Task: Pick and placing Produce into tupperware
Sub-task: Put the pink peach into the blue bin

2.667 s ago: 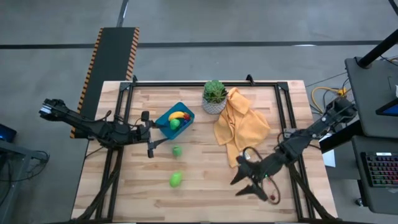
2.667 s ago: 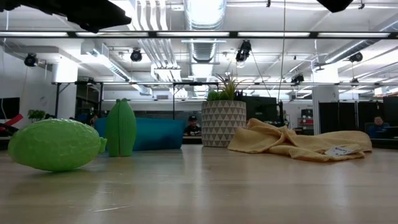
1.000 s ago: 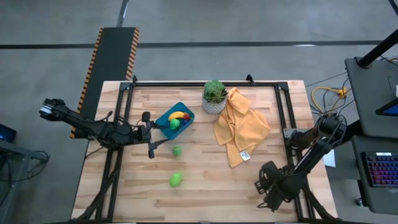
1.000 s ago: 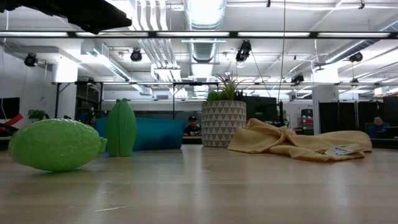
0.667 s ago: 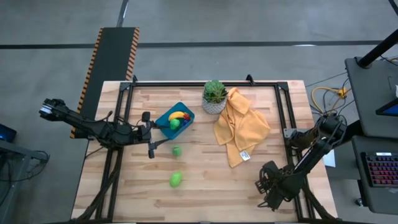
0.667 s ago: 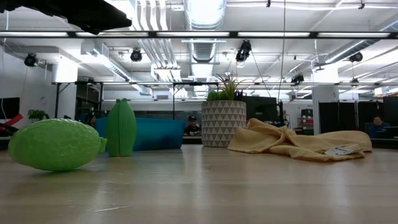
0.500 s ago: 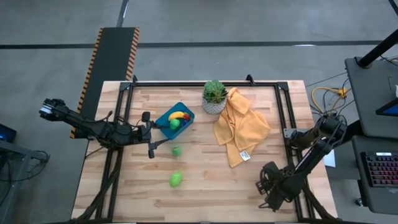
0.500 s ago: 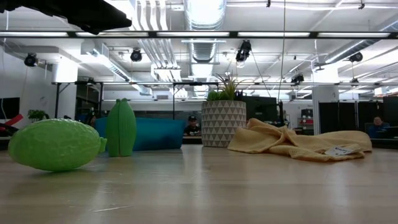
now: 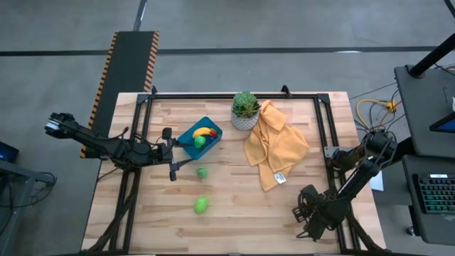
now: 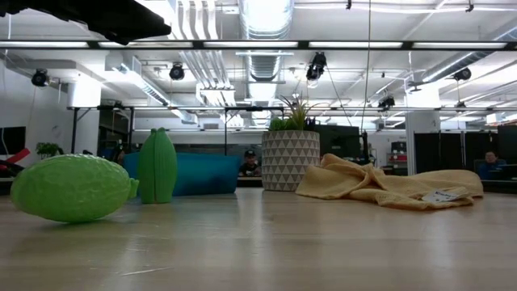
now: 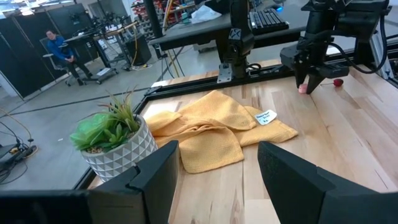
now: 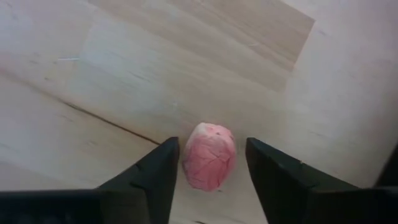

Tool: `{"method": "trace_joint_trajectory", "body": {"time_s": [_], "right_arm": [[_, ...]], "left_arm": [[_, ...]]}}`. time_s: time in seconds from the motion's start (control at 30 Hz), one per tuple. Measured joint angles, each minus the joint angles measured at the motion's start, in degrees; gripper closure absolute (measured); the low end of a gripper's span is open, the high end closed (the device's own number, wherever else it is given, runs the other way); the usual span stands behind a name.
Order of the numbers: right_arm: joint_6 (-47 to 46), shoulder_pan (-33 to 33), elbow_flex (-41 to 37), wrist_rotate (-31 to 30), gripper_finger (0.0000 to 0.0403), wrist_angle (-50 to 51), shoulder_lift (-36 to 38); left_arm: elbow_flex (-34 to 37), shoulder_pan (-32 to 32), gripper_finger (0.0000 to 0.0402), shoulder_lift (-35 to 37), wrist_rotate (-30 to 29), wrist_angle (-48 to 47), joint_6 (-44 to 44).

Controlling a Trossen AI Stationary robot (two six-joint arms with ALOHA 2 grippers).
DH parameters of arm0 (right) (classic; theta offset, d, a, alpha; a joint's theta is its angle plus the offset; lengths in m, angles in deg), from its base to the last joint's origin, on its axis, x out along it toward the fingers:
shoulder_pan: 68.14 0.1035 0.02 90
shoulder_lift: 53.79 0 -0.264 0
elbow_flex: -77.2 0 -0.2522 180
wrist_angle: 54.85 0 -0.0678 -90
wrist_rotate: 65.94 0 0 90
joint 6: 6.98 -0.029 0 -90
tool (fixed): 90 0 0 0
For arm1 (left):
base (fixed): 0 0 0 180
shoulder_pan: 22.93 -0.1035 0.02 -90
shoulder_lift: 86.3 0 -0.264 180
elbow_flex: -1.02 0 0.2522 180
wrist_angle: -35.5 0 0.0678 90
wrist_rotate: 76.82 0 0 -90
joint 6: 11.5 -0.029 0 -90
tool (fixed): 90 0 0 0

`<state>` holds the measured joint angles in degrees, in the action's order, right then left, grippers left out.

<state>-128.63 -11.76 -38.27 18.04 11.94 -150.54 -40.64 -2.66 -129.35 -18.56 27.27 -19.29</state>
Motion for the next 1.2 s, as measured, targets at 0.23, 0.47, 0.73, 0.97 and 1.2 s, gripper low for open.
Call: {"method": "trace_joint_trajectory", "body": {"time_s": [0.23,0.47,0.73,0.97,1.2], "right_arm": [[0.2,0.0,0.4,-0.1,0.0298,-0.5,-0.1],[0.8,0.0,0.5,-0.3,0.0337,-1.0,-0.1],[2.3,0.0,0.5,-9.1,0.034,-4.2,-0.1],[7.8,-0.2,0.5,-22.7,0.0341,-9.4,0.5],[20.8,-1.4,0.5,-35.2,0.0341,-18.1,0.9]], "left_arm": [[0.0,0.0,0.0196,0.0,0.0,0.0,0.0],[0.0,0.0,0.0196,0.0,0.0,0.0,0.0],[0.0,0.0,0.0196,0.0,0.0,0.0,0.1],[0.0,0.0,0.0196,0.0,0.0,0.0,1.4],[0.1,0.0,0.0196,0.0,0.1,0.0,1.5]]}}
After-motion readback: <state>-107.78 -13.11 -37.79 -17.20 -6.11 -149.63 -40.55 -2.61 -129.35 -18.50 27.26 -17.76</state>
